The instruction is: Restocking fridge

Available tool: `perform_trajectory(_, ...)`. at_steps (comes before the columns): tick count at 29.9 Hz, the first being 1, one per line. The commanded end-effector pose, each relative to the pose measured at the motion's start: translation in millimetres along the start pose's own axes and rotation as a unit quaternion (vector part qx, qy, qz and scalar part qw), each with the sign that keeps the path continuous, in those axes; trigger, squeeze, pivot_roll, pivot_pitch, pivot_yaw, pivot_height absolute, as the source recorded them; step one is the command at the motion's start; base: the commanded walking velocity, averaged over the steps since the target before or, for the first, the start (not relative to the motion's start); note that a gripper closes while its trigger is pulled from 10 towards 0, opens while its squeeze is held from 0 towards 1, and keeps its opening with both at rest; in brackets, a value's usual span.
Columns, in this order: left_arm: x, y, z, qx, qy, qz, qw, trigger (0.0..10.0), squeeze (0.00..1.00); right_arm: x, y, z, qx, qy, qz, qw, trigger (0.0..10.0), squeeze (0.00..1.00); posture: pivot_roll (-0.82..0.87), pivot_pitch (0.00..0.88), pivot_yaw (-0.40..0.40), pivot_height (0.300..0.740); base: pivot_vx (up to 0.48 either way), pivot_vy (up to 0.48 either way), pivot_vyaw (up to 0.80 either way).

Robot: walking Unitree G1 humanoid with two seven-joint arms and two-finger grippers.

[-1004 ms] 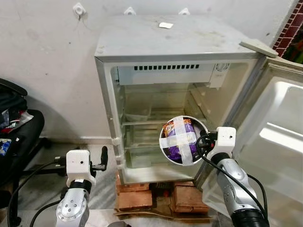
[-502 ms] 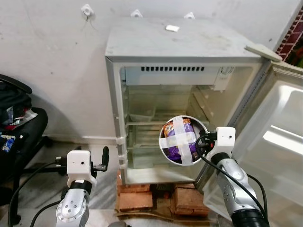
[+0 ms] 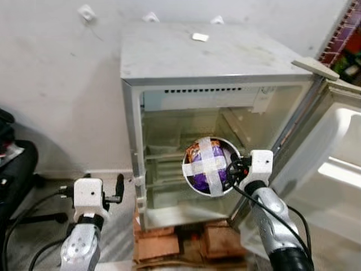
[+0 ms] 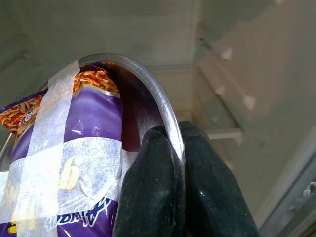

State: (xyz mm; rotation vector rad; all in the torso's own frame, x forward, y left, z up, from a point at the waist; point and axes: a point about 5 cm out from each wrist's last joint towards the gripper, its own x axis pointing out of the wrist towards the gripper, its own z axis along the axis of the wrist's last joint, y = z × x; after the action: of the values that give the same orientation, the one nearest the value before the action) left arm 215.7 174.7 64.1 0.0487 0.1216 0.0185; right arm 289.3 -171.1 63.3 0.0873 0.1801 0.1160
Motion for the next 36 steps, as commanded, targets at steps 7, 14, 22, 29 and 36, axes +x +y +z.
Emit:
perform_trajectory(7,-2.2,-3.3,-2,-0.001,0.005,-0.005,1.0,10.0,0.0,-0.2,-5.5,5,-0.001,-0.014,-0.014,1.0,10.0,0.0,0.07,0.0,-0.025,0.74,0.0,0.0,0.0)
perform_trajectory(14,-4.0,-3.6,-2,0.002,0.003,-0.015,1.0,10.0,0.0,0.2,-7.9,6,-0.007,-0.018,-0.021,1.0,10.0,0.0,0.07,0.0,-0.027,0.74,0.0,0.0,0.0)
perform_trajectory(22,-15.9,4.6,-4,0.006,0.007,-0.007,1.0,10.0,0.0,-13.3,-16.7,4,-0.012,-0.021,-0.04,0.999,10.0,0.0,0.08,0.0,-0.031,0.74,0.0,0.0,0.0)
perform_trajectory(29,-16.4,3.2,-4,0.005,0.01,-0.01,1.0,10.0,0.0,-17.5,-11.9,-2,-0.014,-0.013,-0.038,0.999,10.0,0.0,0.08,0.0,-0.032,0.74,0.318,0.0,0.0)
perform_trajectory(36,-15.6,0.5,-2,0.003,0.008,-0.015,1.0,10.0,0.0,-13.3,-10.9,3,-0.019,-0.02,-0.039,0.999,10.0,0.0,0.08,0.0,-0.031,0.74,0.364,0.0,0.0)
